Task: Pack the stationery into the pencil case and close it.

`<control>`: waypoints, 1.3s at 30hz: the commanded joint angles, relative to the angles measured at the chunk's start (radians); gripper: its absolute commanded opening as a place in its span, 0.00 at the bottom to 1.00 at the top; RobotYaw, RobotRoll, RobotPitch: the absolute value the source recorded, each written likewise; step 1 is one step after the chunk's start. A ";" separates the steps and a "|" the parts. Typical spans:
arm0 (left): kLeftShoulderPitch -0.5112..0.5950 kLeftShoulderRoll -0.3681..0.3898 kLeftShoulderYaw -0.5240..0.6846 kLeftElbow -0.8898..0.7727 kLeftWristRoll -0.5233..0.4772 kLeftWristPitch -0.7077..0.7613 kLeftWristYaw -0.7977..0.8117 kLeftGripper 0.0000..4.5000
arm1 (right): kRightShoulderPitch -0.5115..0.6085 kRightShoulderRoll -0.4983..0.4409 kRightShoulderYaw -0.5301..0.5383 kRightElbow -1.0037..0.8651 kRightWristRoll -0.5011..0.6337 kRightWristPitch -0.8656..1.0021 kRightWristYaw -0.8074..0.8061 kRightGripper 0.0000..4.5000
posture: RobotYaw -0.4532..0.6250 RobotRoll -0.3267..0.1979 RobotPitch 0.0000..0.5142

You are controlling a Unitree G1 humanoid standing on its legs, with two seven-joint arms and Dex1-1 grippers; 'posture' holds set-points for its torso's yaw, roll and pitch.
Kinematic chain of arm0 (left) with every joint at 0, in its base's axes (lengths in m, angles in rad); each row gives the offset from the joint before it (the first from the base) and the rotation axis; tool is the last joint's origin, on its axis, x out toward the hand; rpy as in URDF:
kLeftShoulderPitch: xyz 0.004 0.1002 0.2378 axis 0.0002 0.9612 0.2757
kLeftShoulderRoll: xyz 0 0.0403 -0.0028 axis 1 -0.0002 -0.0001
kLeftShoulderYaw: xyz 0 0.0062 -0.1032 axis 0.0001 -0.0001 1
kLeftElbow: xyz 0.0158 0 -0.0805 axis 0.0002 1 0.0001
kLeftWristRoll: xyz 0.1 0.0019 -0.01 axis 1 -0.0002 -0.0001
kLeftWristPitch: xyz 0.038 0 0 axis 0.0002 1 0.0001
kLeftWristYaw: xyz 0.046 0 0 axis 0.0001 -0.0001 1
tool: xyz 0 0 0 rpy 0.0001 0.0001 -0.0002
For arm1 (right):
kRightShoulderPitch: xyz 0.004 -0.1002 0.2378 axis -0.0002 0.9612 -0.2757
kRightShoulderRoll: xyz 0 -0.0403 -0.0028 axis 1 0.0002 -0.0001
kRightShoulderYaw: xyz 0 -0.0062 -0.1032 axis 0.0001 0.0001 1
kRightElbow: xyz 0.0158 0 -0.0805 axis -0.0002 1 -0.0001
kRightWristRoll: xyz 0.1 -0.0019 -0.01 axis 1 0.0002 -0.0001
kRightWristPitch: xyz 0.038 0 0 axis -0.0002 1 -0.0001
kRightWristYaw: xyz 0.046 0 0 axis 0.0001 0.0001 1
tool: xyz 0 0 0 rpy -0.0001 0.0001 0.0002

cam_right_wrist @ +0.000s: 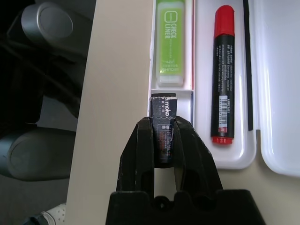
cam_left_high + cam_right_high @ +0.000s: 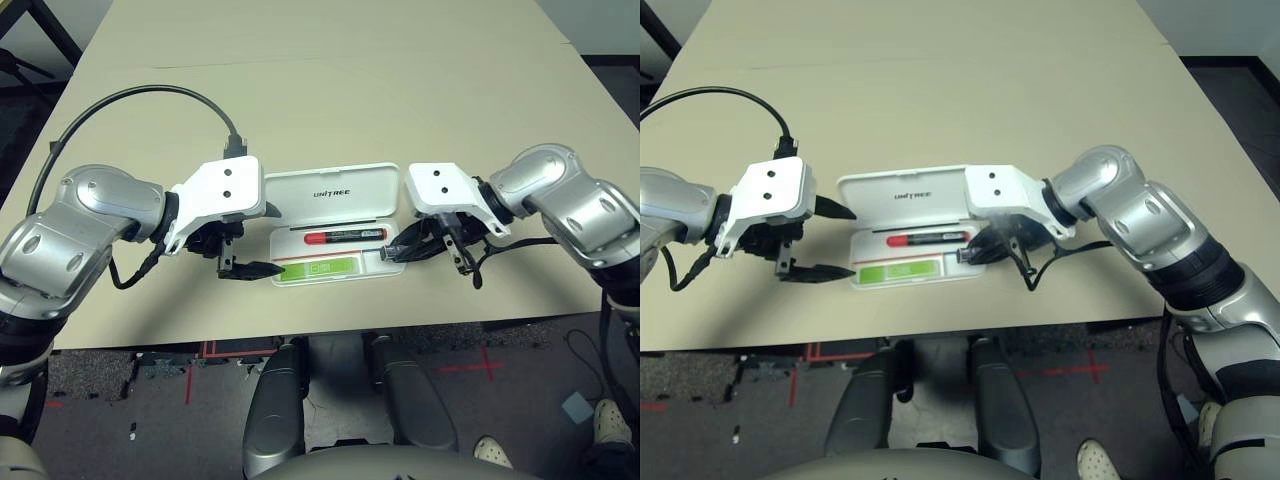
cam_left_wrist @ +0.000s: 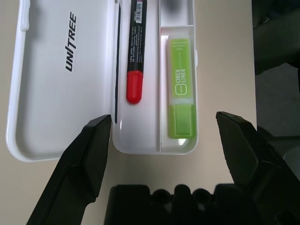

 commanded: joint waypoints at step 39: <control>0.063 0.020 0.015 0.028 0.014 -0.031 0.017 1.00 | 0.179 -0.298 -0.447 -0.023 0.268 0.217 0.013 0.99 | 0.41 0.62 0.47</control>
